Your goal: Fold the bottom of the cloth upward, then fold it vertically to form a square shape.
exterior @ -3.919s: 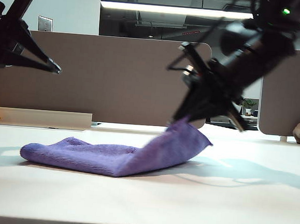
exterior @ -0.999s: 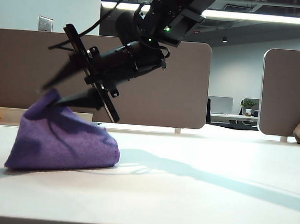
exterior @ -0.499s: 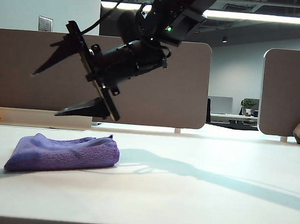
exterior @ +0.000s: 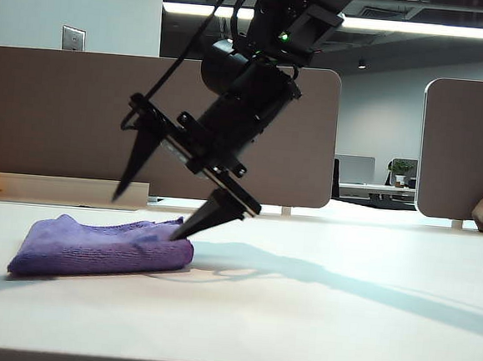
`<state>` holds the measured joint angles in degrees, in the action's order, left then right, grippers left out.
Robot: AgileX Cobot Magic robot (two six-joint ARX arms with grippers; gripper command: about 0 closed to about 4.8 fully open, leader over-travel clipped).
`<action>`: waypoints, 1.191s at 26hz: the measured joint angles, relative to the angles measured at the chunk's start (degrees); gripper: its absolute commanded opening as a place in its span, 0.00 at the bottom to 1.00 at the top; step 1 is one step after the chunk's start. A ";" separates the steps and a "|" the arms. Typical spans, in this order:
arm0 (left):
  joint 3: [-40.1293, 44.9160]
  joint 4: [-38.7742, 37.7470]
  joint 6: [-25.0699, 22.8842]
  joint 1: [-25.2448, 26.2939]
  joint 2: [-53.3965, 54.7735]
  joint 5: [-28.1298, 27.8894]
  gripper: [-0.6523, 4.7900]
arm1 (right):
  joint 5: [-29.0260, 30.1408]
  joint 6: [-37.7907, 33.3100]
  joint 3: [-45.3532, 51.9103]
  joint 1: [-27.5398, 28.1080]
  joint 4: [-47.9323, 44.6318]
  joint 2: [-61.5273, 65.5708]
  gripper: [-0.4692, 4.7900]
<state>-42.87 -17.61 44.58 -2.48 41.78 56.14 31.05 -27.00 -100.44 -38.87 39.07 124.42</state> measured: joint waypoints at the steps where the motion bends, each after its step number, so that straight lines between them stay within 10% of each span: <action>1: 0.00 -0.22 -0.04 0.00 -0.07 0.00 0.14 | -0.72 0.39 0.00 0.00 0.96 0.00 0.83; 31: 0.00 -2.60 -1.14 0.00 -0.48 0.00 0.14 | -16.52 17.73 -0.11 -0.79 27.93 -1.57 0.76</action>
<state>-42.87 -20.21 43.44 -2.48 41.30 56.14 14.52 -9.28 -100.55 -39.66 67.00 122.85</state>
